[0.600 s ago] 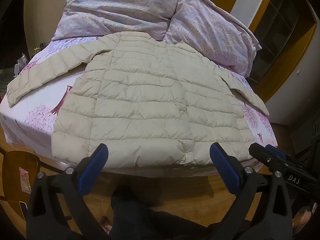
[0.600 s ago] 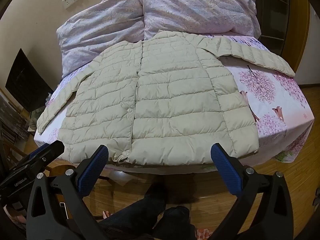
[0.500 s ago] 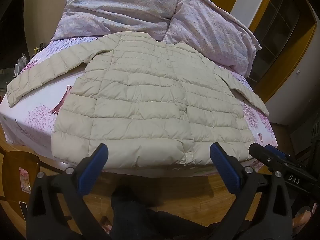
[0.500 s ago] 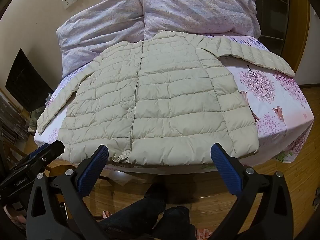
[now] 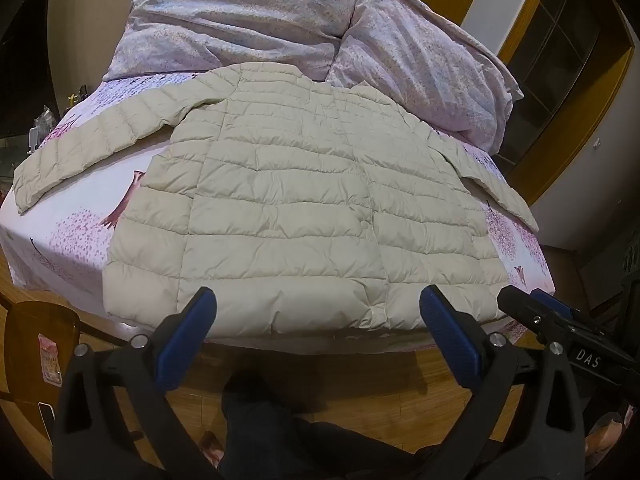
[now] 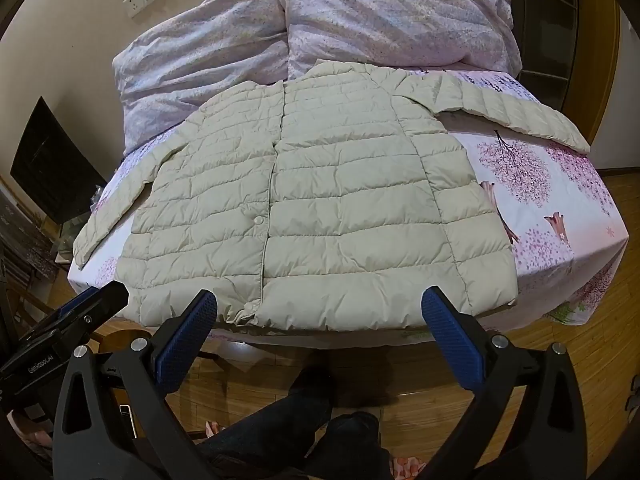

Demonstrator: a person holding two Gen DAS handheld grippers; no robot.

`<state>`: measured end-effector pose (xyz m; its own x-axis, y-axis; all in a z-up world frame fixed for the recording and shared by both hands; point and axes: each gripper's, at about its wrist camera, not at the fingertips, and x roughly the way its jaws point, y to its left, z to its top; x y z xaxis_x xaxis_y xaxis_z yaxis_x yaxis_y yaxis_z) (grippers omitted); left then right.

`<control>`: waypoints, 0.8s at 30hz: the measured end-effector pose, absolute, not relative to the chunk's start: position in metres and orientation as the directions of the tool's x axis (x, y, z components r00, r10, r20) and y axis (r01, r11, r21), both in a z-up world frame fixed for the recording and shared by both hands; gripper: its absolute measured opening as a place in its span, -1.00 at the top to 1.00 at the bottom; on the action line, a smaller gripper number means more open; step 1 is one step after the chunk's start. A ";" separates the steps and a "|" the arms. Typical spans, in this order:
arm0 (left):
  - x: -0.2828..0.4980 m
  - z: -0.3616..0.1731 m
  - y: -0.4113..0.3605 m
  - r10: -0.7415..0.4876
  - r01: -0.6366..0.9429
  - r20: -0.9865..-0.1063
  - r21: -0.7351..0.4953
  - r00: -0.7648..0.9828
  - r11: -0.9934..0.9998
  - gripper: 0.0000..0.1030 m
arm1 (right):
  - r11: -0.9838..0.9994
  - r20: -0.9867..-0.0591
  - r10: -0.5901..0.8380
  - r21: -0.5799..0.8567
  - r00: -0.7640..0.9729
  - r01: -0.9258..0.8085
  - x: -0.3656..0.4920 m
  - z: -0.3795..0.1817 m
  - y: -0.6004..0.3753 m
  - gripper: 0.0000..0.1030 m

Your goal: Fold large clothes

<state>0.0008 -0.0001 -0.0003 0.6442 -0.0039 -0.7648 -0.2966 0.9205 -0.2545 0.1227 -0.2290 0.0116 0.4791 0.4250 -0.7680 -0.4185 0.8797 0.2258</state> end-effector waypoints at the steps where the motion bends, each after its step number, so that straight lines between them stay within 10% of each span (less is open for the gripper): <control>1: 0.001 0.000 0.000 -0.004 -0.297 -0.765 -0.254 0.644 0.921 -0.96 | 0.880 -0.768 0.425 0.226 0.479 -0.418 0.123 0.011 -0.229 -0.97; 24: 0.012 -0.020 0.008 0.015 -0.318 -0.783 -0.235 0.622 0.919 -0.96 | 0.883 -0.776 0.425 0.242 0.465 -0.403 0.140 0.005 -0.231 -0.97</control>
<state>0.0119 0.0085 -0.0196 0.6221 0.0150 -0.7828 -0.3178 0.9186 -0.2350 0.1396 -0.2305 0.0054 0.4653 0.4252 -0.7763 -0.4033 0.8826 0.2416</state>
